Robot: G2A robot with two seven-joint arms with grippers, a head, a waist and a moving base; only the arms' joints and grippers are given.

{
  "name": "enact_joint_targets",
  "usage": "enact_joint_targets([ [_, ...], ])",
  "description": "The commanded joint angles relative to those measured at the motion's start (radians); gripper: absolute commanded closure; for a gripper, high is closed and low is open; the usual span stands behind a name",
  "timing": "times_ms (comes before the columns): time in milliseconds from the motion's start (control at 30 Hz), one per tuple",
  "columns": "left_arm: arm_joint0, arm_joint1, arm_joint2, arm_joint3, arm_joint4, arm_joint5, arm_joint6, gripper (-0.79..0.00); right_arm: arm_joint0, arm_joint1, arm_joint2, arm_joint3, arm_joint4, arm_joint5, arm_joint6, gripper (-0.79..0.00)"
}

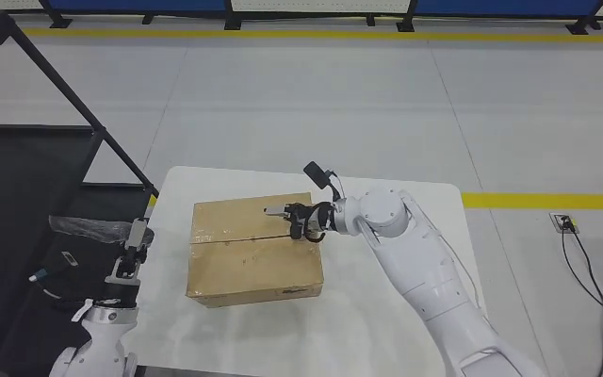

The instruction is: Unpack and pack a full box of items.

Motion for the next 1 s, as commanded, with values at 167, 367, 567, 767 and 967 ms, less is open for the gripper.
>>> enact_joint_targets([
  [167,-0.011,-0.006,0.04,-0.064,0.17,0.095,0.015,-0.785,-0.039,0.018,0.026,-0.059,-0.004,0.001,0.003,-0.785],
  [367,-0.023,-0.013,0.1,-0.102,0.287,0.18,0.0,-0.785,-0.064,0.032,0.044,-0.086,-0.005,0.0,0.007,-0.785],
  [567,-0.034,-0.016,0.129,-0.121,0.429,0.24,-0.006,-0.785,-0.076,0.042,0.053,-0.097,-0.005,-0.004,0.011,-0.785],
  [767,-0.066,-0.02,0.2,-0.12,0.611,0.324,-0.069,-0.785,-0.081,0.049,0.054,-0.1,0.001,-0.011,0.014,-0.785],
  [967,-0.125,-0.027,0.271,-0.08,0.697,0.361,-0.133,-0.785,-0.083,0.054,0.049,-0.095,0.007,-0.015,0.013,-0.785],
])
